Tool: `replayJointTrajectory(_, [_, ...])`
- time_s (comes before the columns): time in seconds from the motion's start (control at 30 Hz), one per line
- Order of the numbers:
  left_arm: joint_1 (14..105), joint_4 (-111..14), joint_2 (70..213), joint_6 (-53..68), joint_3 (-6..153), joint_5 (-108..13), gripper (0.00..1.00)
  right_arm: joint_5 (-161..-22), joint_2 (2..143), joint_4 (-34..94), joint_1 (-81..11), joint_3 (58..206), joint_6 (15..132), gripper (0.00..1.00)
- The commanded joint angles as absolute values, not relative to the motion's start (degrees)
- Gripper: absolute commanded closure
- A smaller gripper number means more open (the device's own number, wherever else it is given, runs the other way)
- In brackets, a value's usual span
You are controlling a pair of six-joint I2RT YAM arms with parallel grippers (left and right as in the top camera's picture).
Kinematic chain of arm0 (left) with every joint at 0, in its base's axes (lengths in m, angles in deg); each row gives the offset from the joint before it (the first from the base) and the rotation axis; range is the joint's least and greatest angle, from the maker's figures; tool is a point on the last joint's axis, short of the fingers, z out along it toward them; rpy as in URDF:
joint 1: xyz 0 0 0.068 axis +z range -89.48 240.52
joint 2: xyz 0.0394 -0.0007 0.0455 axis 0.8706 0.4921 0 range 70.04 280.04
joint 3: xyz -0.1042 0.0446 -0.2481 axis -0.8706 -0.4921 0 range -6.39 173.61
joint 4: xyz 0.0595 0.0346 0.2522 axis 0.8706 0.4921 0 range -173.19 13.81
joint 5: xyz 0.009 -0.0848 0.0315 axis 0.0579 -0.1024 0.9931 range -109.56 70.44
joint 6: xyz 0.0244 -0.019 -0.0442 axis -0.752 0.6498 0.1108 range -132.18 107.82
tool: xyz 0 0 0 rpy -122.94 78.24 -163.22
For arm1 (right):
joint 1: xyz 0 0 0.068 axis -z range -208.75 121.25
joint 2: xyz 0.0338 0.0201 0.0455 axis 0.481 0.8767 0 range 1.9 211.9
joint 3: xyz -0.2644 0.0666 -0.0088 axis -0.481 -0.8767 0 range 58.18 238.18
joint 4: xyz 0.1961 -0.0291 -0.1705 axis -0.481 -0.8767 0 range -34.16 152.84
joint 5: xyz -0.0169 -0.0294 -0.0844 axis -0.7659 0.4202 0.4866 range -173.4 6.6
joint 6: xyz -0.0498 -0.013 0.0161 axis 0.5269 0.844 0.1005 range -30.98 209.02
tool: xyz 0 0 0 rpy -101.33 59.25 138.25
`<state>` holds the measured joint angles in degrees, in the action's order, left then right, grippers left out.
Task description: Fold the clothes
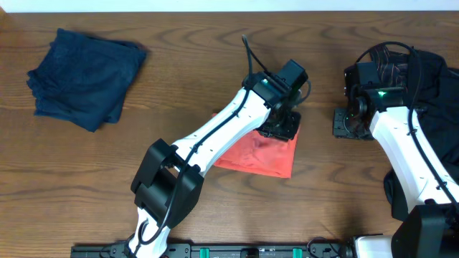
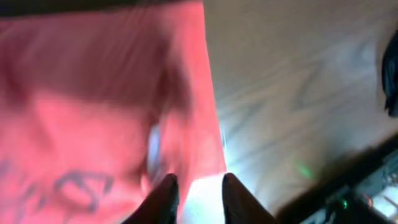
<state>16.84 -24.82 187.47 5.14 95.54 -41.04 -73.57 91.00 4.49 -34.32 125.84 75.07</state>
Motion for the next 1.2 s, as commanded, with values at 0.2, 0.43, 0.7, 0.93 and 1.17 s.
replayJointTrajectory(0.2, [29.87, -17.98, 175.77, -5.52, 98.60, -36.40, 0.62, -101.02, 90.96, 9.98, -34.42, 126.21, 88.14, 0.57])
replayJointTrajectory(0.43, [40.03, -19.79, 176.65, -5.52, 97.46, -36.43, 0.43, -106.79, 91.66, 11.73, -38.38, 125.84, 89.60, 0.53])
replayJointTrajectory(0.7, [41.61, -20.93, 185.83, -5.07, 96.83, -39.14, 0.41, -106.29, 97.45, 11.49, -43.34, 122.95, 86.26, 0.54])
replayJointTrajectory(0.93, [40.78, -19.27, 194.48, -4.63, 96.83, -40.82, 0.41, -99.01, 103.50, 12.69, -46.62, 122.45, 80.77, 0.53])
replayJointTrajectory(1.17, [40.78, -14.96, 201.48, -4.65, 96.50, -40.75, 0.43, -91.28, 108.94, 13.19, -46.71, 122.14, 78.24, 0.56])
